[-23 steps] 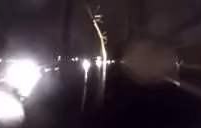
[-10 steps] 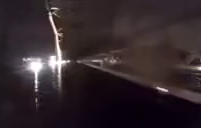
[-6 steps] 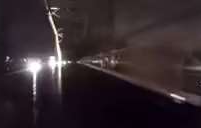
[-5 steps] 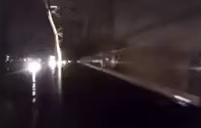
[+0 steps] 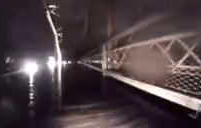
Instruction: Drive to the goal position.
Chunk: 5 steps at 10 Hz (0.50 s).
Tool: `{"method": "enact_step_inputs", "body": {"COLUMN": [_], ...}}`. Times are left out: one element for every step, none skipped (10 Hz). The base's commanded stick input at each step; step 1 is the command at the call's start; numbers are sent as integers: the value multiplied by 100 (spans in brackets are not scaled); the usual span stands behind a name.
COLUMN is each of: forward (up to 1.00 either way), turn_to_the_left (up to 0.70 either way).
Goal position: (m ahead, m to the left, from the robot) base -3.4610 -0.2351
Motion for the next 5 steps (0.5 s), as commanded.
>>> {"method": "enact_step_inputs", "body": {"forward": [100,100,100,100,100], "turn_to_the_left": [23,37,37,5,3]}}
